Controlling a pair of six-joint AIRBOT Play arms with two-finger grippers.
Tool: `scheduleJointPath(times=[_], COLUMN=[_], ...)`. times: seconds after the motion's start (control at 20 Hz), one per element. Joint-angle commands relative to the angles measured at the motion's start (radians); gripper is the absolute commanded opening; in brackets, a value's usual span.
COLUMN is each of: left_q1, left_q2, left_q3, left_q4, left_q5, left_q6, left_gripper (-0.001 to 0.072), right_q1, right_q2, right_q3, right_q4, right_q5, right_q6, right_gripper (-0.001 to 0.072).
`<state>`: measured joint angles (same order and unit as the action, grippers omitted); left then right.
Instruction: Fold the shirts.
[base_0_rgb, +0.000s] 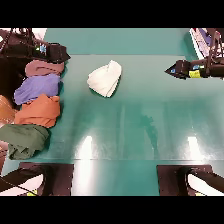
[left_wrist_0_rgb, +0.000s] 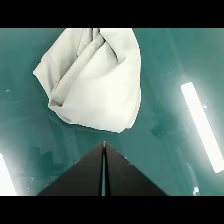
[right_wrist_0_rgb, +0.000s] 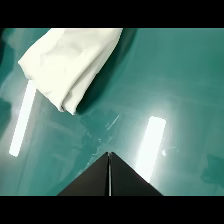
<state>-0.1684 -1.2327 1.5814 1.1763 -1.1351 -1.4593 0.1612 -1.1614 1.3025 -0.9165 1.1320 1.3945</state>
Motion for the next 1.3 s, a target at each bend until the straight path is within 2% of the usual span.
scheduleJointPath(times=[0.0,0.65,0.8,0.85,0.9,0.95,1.25], left_q1=[0.0,0.0,0.0,0.0,0.0,0.0,0.0], left_q2=[0.0,0.001,-0.002,-0.008,-0.024,-0.048,-0.367], left_q3=[-0.001,0.0,0.0,0.0,-0.002,-0.003,-0.003], left_q4=[-0.001,-0.011,-0.057,-0.056,-0.055,-0.055,-0.071], left_q5=[0.0,0.003,0.074,0.094,0.11,0.116,0.127], left_q6=[0.0,0.0,0.001,0.006,0.017,0.019,0.02], left_gripper=[0.0027,0.0027,0.0028,0.0117,0.0393,0.0498,0.0499], right_q1=[0.0,0.0,0.0,0.0,0.0,0.0,0.002], right_q2=[-0.003,0.002,0.002,0.002,0.002,0.002,0.002], right_q3=[-0.002,-0.056,-0.056,-0.056,-0.056,-0.056,-0.056], right_q4=[0.0,0.001,0.008,0.018,0.037,0.048,0.06], right_q5=[0.0,-0.007,-0.006,-0.006,-0.006,-0.006,-0.004], right_q6=[0.0,0.0,0.0,0.0,0.0,0.0,0.0], right_gripper=[0.0019,0.002,0.002,0.0019,0.002,0.0019,0.0019])
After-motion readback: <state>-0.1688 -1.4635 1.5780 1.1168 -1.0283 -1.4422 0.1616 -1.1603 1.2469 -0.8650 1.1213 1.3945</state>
